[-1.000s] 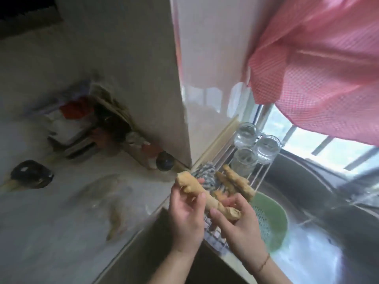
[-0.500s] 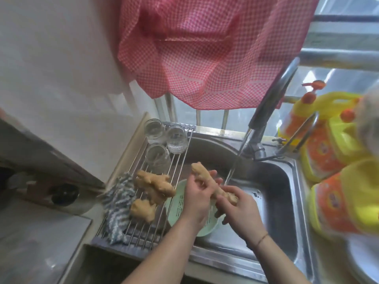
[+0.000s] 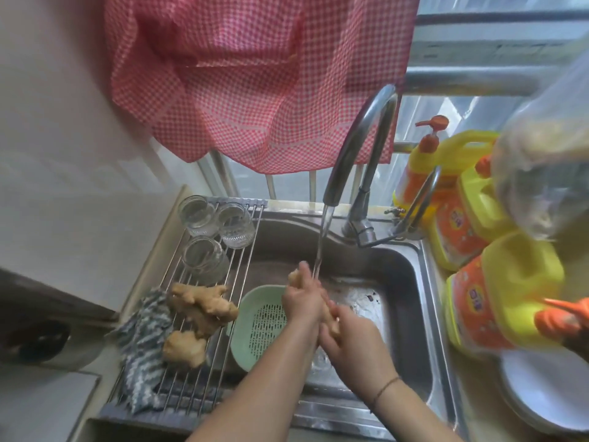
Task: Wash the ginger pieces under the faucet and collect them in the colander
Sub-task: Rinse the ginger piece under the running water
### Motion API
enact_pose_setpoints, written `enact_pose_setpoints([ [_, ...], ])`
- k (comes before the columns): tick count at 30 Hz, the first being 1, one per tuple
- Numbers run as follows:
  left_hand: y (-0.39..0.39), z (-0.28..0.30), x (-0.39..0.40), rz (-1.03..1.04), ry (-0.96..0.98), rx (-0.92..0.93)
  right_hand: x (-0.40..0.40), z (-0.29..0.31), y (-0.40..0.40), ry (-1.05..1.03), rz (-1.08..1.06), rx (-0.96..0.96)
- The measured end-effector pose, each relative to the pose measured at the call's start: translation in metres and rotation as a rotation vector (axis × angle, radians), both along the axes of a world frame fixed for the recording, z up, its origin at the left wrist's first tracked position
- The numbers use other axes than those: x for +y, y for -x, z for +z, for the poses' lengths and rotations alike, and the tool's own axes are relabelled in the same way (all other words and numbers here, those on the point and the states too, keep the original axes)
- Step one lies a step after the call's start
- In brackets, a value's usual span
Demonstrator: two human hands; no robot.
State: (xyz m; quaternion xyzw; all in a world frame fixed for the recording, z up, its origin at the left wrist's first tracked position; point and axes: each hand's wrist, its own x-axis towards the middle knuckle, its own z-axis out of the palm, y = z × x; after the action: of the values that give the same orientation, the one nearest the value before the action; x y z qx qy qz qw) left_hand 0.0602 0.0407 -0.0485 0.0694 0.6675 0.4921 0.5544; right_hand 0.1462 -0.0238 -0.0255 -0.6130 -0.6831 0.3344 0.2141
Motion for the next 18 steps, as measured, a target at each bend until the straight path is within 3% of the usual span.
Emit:
enact_pose_setpoints([
  [2, 0.005, -0.004, -0.002, -0.105, 0.071, 0.008, -0.002, 0.000, 0.003, -0.038, 0.061, -0.105],
  [5, 0.008, -0.011, -0.007, -0.213, -0.048, 0.049, 0.006, -0.003, -0.001, 0.010, -0.030, -0.039],
  [9, 0.016, -0.009, -0.009, -0.185, -0.318, -0.250, 0.014, -0.006, -0.006, 0.058, -0.175, 0.140],
  [11, 0.018, -0.012, -0.006, -0.179, -0.305, -0.197, 0.011, -0.008, 0.000, -0.001, -0.099, 0.034],
  [14, 0.020, -0.017, 0.002, -0.137, -0.141, -0.026, 0.005, -0.012, 0.007, -0.200, 0.031, -0.190],
  [16, 0.024, -0.014, 0.006, -0.056, -0.055, -0.100, 0.002, -0.009, 0.011, -0.321, 0.098, -0.378],
  [18, 0.031, -0.007, 0.007, 0.000, 0.011, -0.303, 0.004, -0.005, 0.014, -0.348, 0.086, -0.474],
])
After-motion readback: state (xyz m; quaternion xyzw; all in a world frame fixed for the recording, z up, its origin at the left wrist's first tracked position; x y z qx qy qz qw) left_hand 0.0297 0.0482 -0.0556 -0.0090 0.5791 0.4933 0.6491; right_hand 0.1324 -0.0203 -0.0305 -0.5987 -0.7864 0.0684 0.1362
